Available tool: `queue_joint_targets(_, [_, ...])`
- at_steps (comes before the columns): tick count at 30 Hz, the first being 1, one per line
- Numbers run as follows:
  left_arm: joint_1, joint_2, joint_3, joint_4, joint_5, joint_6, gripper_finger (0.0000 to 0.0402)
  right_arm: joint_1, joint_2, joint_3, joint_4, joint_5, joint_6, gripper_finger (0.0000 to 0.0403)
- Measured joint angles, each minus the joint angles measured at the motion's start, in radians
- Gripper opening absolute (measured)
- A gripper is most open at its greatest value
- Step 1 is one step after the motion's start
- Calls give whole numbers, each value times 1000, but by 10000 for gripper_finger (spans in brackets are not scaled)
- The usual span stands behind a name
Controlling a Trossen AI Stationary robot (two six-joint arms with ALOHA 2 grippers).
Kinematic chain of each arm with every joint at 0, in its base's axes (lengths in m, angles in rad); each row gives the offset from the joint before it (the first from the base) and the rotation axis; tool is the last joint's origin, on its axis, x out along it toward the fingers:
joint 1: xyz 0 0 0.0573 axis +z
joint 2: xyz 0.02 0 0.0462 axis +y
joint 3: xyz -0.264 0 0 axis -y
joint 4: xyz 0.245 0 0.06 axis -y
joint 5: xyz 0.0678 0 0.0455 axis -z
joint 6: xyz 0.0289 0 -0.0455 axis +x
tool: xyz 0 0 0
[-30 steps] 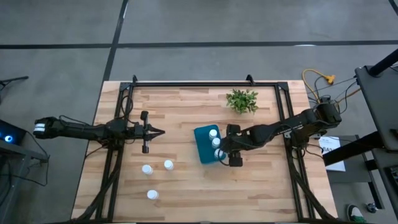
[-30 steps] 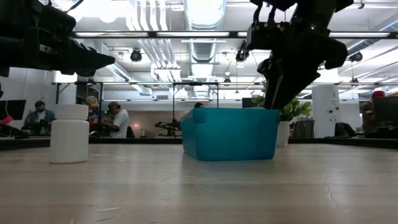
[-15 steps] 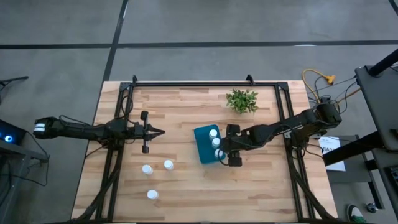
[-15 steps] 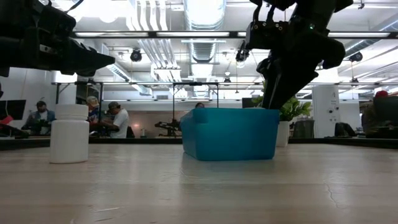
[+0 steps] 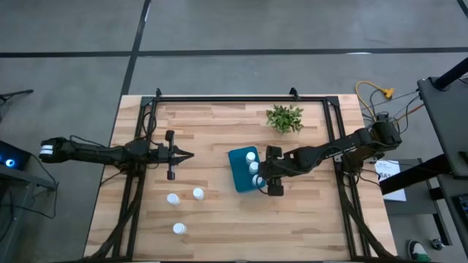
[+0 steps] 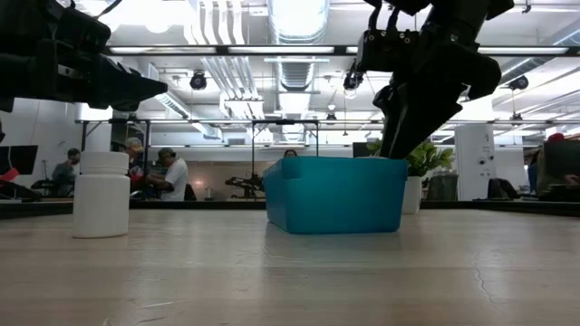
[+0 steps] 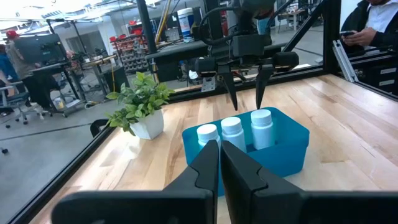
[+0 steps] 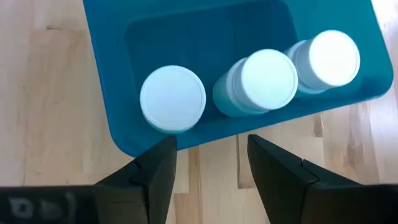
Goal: Pick and place pill bottles into a basket
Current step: Adjust the blue bin
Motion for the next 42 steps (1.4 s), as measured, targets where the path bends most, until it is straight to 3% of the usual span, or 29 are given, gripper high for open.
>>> queue_joint_targets(30, [0, 0, 0, 0, 0, -2, 0, 2, -67, 7, -37, 0, 5, 133])
queue_joint_targets(42, [0, 0, 0, -1, 0, -3, 0, 7, -4, -8, -58, -3, 26, 132])
